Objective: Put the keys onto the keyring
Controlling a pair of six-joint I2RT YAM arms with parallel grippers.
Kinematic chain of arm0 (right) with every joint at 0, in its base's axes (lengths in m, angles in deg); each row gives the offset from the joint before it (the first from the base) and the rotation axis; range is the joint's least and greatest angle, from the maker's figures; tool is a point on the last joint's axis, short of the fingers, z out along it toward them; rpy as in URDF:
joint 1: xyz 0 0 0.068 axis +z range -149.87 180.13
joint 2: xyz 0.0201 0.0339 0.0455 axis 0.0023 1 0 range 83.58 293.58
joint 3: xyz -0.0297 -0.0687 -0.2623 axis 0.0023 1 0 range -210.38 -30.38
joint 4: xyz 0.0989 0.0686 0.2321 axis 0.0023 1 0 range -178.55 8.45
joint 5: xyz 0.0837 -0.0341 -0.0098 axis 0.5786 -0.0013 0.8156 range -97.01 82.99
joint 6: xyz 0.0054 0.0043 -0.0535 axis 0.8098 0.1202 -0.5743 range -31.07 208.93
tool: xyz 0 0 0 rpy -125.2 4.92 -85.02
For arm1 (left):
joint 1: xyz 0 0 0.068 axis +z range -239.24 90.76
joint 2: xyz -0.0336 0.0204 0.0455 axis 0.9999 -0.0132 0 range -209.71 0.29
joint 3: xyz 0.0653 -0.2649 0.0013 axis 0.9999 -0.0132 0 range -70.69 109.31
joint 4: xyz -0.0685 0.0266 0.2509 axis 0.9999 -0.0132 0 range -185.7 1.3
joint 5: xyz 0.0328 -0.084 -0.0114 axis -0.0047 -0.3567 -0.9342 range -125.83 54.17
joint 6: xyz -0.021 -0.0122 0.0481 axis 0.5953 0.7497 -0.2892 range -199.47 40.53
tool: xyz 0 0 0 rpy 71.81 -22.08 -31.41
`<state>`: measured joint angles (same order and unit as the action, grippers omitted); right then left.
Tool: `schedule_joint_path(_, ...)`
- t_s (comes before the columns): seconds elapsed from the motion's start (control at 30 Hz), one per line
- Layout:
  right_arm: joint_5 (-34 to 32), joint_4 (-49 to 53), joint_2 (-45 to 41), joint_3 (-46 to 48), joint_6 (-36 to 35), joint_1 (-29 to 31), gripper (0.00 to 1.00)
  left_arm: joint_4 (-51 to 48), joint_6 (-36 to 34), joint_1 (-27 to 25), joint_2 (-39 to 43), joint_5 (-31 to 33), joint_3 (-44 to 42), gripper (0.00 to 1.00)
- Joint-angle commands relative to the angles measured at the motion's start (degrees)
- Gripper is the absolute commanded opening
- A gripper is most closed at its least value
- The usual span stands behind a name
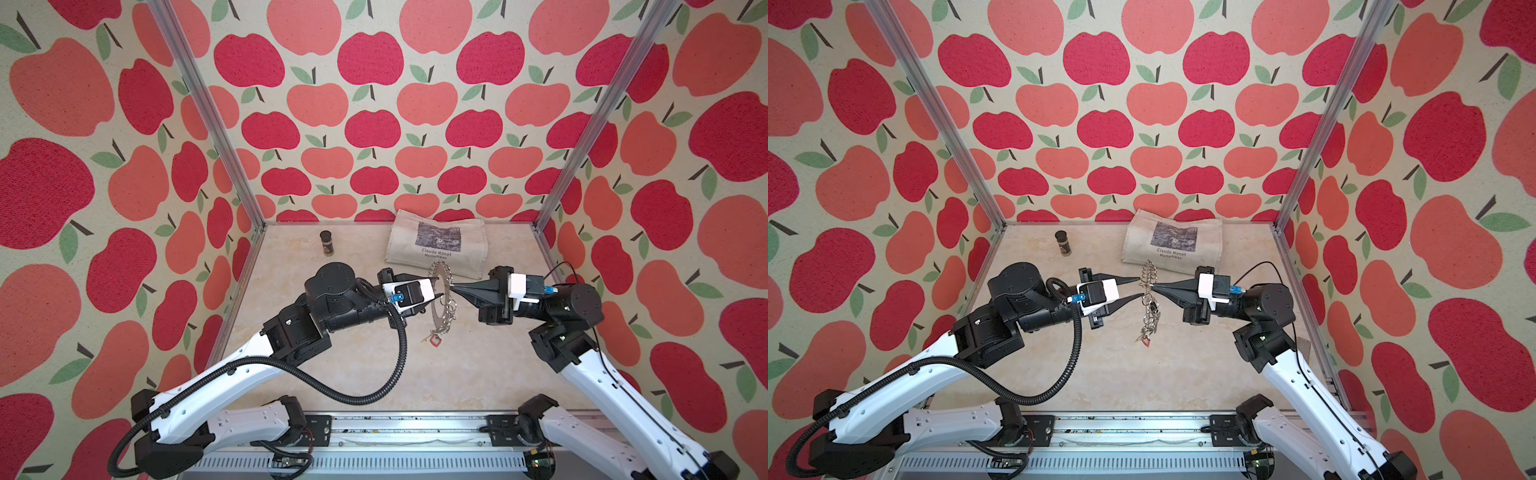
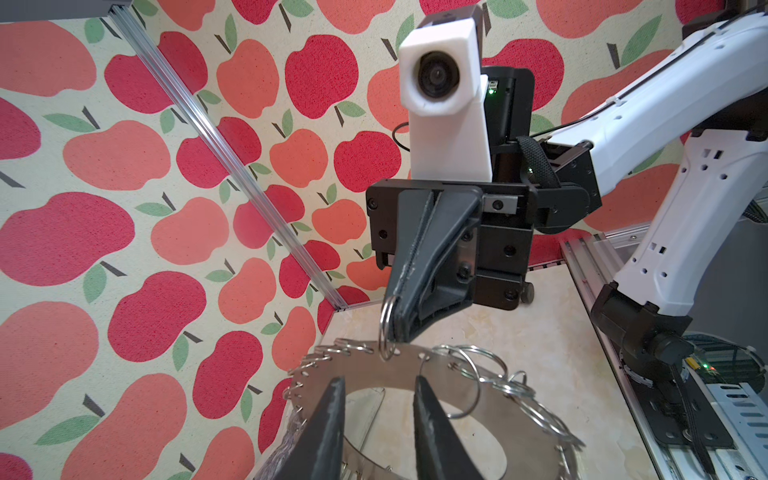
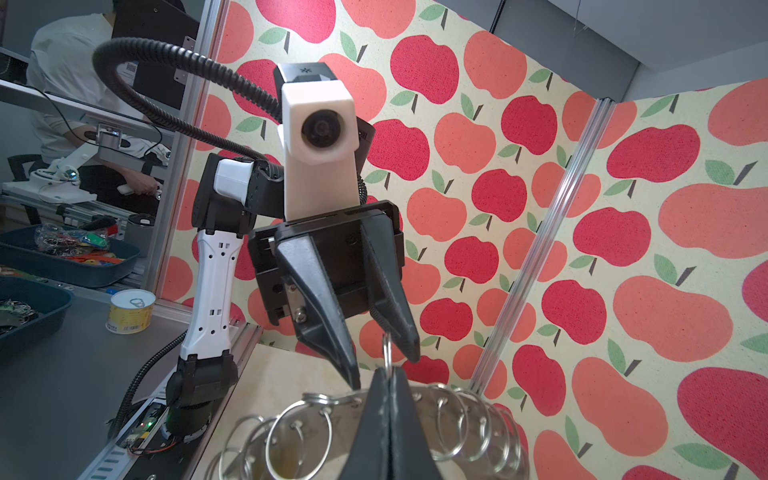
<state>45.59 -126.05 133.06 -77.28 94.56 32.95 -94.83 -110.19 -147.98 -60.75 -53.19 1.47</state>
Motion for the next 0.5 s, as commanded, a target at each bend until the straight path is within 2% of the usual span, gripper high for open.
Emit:
schedule_joint_path(0.0, 0.8, -3.1, -0.2, -0.4, 1.8, -0.4, 0.0, 3.6, 0.6, -0.1, -0.2, -1.5, 0.3, 0.29)
schedule_joint_path(0.47, 1.2, -3.7, 0.3, -0.8, 2.9, -0.5, 0.0, 3.9, 0.7, -0.1, -2.3, -4.8, 1.2, 0.16)
